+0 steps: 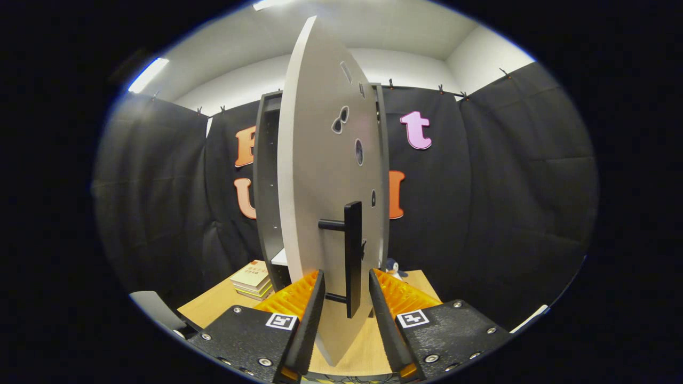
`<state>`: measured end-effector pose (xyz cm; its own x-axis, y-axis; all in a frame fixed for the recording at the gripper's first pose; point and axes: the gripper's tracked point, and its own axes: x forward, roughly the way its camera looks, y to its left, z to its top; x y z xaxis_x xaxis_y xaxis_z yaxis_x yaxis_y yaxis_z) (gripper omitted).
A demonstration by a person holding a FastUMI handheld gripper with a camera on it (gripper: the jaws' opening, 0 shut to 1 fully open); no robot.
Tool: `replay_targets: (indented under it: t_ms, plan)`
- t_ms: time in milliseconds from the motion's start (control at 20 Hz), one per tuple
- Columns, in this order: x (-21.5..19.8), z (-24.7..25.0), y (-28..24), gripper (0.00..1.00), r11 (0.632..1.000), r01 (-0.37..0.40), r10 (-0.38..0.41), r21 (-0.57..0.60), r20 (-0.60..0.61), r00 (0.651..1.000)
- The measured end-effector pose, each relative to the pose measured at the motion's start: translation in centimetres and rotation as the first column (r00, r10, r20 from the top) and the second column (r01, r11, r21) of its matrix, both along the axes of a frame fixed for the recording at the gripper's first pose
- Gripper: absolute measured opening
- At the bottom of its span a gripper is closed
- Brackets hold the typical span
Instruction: Open the shoe cabinet door, grab the shoes and put them into the shoe cabinet, then close the shoe cabinet door.
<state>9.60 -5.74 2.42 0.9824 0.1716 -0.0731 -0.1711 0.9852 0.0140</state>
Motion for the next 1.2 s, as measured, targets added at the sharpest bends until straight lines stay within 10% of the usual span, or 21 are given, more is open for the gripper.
replay_targets:
  t_ms: [1200]
  plan:
    - [10.9, 0.6, 15.2, 0.63, 0.977, -0.213, 0.210, 0.031, 0.076, 0.975]
